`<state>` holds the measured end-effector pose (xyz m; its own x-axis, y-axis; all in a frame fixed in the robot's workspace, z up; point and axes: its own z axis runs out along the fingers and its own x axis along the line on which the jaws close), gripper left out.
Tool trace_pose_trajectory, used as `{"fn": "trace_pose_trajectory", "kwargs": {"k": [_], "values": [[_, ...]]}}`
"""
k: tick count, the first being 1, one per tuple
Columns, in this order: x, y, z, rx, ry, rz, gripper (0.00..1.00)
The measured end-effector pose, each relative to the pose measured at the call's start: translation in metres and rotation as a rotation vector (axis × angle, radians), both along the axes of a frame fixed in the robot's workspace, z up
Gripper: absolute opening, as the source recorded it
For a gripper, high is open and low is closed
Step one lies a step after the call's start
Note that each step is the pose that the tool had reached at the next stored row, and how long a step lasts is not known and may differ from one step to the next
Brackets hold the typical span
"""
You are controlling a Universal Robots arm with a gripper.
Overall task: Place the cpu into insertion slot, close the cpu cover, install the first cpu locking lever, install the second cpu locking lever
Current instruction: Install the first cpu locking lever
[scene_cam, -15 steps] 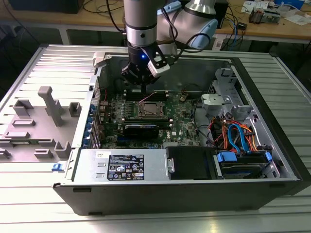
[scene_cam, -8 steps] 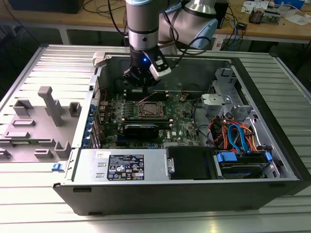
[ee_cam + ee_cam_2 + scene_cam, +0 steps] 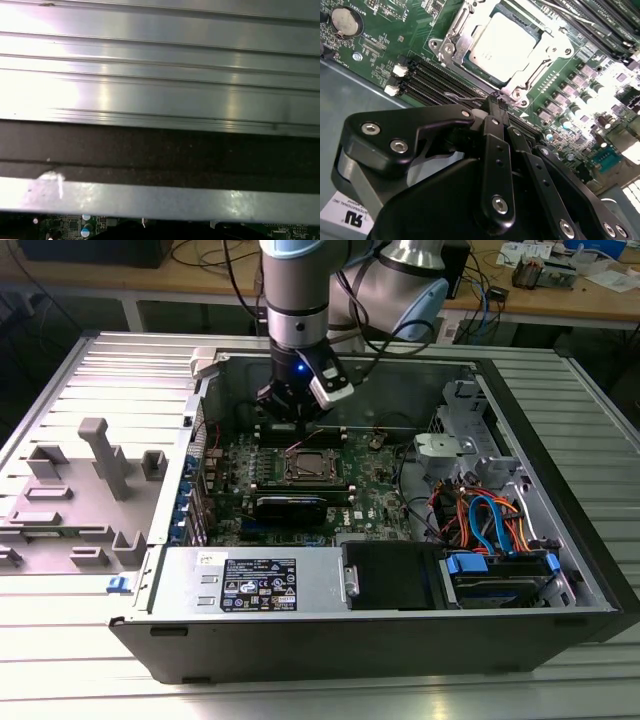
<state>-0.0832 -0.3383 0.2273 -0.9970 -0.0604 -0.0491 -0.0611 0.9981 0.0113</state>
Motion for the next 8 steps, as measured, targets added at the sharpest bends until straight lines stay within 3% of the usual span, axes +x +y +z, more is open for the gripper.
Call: {"fn": "trace_pose_trajectory", "kwargs": {"k": [8], "values": [[0.0049,0.0020,-0.0061,-0.0001,0.0002,0.000,0.11]]}}
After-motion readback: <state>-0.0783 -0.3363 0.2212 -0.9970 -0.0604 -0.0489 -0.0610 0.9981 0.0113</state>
